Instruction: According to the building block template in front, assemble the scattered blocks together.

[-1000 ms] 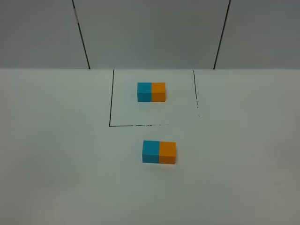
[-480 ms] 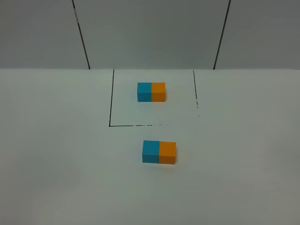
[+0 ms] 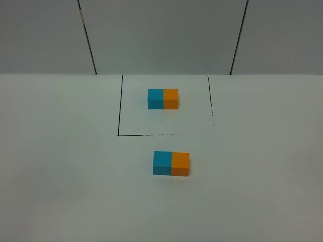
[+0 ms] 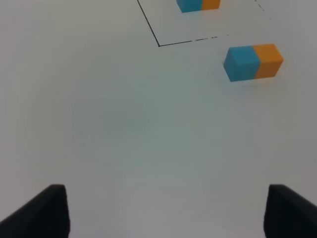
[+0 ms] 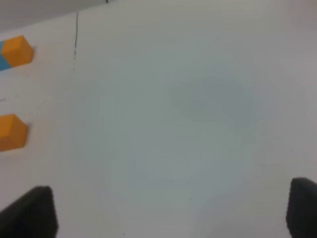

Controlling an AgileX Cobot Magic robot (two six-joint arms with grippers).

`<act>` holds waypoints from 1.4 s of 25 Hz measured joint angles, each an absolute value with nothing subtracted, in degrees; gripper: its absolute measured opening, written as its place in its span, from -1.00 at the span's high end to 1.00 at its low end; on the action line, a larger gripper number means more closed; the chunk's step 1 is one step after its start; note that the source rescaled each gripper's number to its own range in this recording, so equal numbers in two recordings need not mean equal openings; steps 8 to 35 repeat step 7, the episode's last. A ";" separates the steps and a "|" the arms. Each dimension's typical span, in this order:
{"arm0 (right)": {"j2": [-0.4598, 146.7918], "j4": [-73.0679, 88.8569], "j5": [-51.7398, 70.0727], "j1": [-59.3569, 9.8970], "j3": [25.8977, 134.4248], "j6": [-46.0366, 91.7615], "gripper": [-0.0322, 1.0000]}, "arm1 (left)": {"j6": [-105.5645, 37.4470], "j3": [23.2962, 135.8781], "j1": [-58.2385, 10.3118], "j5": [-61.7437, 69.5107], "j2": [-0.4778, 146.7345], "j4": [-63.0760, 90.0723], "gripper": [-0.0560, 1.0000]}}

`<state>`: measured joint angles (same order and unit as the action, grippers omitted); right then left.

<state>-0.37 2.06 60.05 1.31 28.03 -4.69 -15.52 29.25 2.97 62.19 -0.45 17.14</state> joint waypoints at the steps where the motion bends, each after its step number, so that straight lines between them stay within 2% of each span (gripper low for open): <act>1: -0.37 2.06 60.05 1.31 28.03 -4.74 -0.70 | -15.52 29.25 2.97 62.19 -0.45 17.14 -0.39; 35: -0.37 2.11 60.05 1.31 28.03 -4.87 -0.67 | -15.52 29.25 2.97 62.19 -0.45 17.14 -0.39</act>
